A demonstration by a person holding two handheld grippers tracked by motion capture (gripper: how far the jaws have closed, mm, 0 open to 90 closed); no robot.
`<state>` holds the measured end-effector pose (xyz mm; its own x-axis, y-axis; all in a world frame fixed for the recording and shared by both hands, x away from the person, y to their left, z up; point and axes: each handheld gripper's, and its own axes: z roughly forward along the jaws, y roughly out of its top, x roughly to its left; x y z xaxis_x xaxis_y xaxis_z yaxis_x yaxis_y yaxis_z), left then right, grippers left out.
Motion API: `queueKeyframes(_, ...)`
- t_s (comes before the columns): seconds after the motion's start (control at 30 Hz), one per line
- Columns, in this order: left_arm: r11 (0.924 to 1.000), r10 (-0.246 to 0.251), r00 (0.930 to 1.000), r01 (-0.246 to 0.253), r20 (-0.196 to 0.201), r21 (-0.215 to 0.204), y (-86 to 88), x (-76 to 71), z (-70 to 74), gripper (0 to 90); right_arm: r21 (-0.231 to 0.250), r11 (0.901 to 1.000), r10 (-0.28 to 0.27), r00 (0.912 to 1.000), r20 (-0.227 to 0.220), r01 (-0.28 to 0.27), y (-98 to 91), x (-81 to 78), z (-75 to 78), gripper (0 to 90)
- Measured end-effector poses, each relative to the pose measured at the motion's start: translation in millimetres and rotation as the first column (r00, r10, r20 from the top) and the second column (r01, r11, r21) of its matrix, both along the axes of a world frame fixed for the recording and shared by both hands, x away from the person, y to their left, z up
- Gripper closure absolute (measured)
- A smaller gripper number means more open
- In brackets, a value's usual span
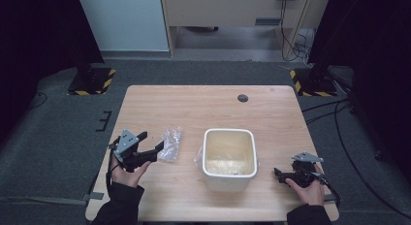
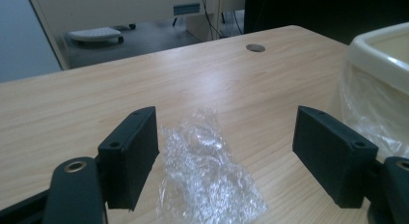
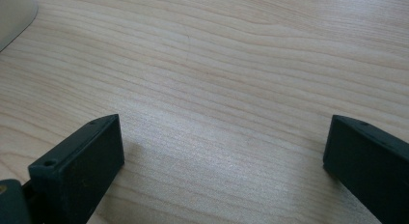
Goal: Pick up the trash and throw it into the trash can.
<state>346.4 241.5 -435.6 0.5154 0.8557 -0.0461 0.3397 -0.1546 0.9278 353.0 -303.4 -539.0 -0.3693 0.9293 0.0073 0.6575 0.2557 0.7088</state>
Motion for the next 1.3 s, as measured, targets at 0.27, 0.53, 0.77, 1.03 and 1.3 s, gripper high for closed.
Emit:
queueKeyframes(0.27,0.9999,-0.007,1.0000,0.007,0.005,0.013,-11.5,13.8,6.3,23.8,0.000,1.0000,0.001,1.0000,-0.002,-0.001,-0.1,0.0,0.1,0.8)
queueKeyframes(0.53,0.9991,-0.002,0.9994,0.004,-0.035,0.043,-19.6,29.3,-6.9,24.9,0.000,1.0000,0.001,1.0000,0.000,-0.001,0.0,0.0,0.0,0.8)
queueKeyframes(0.77,0.9972,-0.002,0.9962,0.008,-0.087,0.074,-28.6,41.5,-27.7,25.2,0.000,1.0000,0.001,1.0000,-0.002,-0.001,-0.1,0.0,0.1,0.8)
queueKeyframes(1.03,0.9910,0.009,0.9897,0.010,-0.143,0.134,-38.8,54.6,-45.3,25.2,0.001,1.0000,0.000,1.0000,0.000,0.000,0.0,0.0,0.0,0.8)
queueKeyframes(1.3,0.9803,0.028,0.9791,0.012,-0.202,0.197,-46.4,65.8,-62.3,25.9,0.000,1.0000,0.000,1.0000,-0.001,0.000,0.0,0.0,0.0,0.8)
